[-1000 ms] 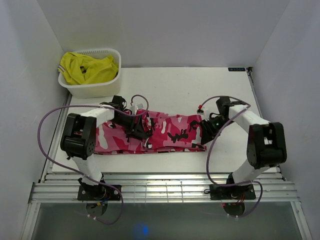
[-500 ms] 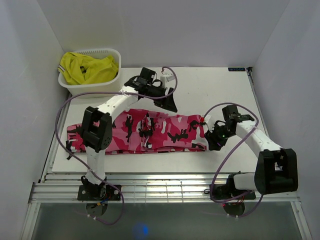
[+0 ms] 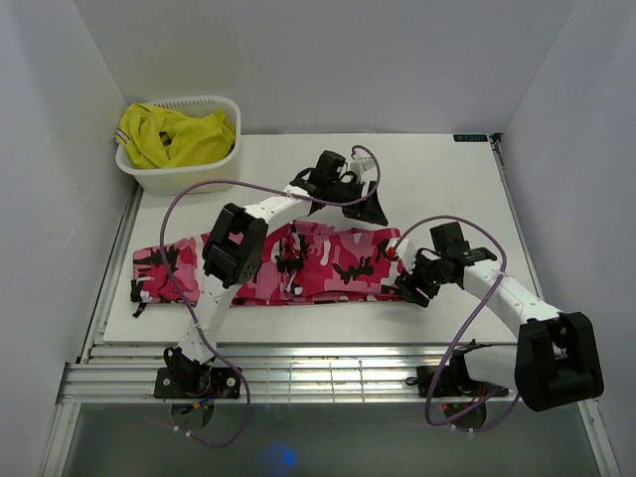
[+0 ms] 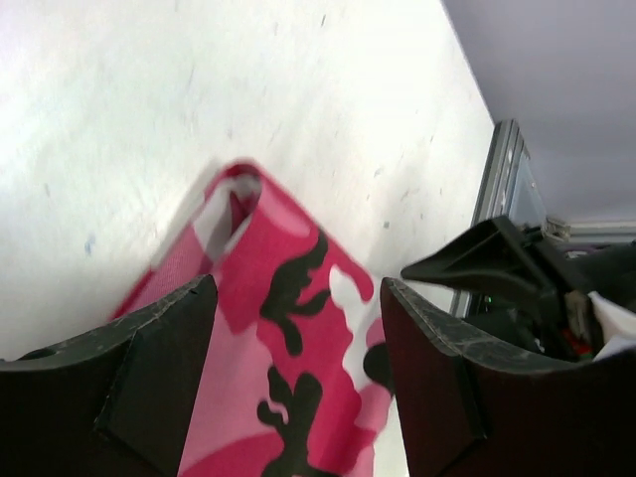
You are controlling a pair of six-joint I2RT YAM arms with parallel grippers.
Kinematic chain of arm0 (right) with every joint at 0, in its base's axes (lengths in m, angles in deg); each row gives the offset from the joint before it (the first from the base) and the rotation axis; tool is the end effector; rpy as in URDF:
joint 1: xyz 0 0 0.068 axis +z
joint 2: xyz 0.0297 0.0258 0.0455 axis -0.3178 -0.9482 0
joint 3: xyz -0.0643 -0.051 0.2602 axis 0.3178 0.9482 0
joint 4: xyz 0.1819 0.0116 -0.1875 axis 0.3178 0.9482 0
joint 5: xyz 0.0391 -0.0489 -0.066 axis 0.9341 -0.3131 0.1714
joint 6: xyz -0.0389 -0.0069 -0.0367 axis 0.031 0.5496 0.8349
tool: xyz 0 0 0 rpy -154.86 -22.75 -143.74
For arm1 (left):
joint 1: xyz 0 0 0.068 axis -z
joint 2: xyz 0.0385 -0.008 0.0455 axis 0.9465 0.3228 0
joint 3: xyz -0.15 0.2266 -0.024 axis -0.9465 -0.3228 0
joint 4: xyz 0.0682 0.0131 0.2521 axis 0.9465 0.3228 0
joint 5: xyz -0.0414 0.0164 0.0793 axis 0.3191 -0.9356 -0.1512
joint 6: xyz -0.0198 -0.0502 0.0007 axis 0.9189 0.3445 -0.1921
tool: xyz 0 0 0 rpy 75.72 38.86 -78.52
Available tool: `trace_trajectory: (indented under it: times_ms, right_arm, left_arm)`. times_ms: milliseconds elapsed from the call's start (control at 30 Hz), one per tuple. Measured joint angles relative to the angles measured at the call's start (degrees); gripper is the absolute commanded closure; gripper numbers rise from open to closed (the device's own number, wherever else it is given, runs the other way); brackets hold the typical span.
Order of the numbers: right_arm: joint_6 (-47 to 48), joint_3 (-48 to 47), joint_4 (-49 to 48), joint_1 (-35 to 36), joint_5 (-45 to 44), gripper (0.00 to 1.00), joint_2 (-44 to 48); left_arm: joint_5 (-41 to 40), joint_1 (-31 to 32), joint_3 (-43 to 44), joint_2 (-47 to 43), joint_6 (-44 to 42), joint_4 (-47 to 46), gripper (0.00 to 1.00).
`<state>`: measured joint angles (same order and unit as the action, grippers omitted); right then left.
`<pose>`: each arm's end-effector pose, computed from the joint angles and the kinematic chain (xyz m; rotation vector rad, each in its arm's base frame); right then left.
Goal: Fold and stack the trousers
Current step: Fold the trousers
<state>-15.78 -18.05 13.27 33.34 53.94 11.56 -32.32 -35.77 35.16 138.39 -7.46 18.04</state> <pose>0.2003 0.0667 0.1838 -1.4264 2.1571 0.3129 0.4083 -0.3220 0.1757 0.7212 2.3125 -1.4326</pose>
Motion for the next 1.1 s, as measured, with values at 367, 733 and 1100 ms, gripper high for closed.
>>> trace_trajectory:
  times_ms: [367,733,1100]
  right_arm:
    - [-0.5,5.3,-5.9,1.1,-2.8,0.42,-0.4]
    - [-3.7,5.5,-7.8,1.8,-5.4,0.35,2.1]
    - [-3.7,4.3,-6.3,1.8,-5.9,0.24,4.0]
  left_arm:
    - [0.4,0.9,6.6,7.6,-0.5,-6.1,0.26]
    - [1.6,3.5,7.6,11.0,-1.7,-6.5,0.74]
    - [1.9,3.4,7.5,12.8,0.6,-8.5,0.9]
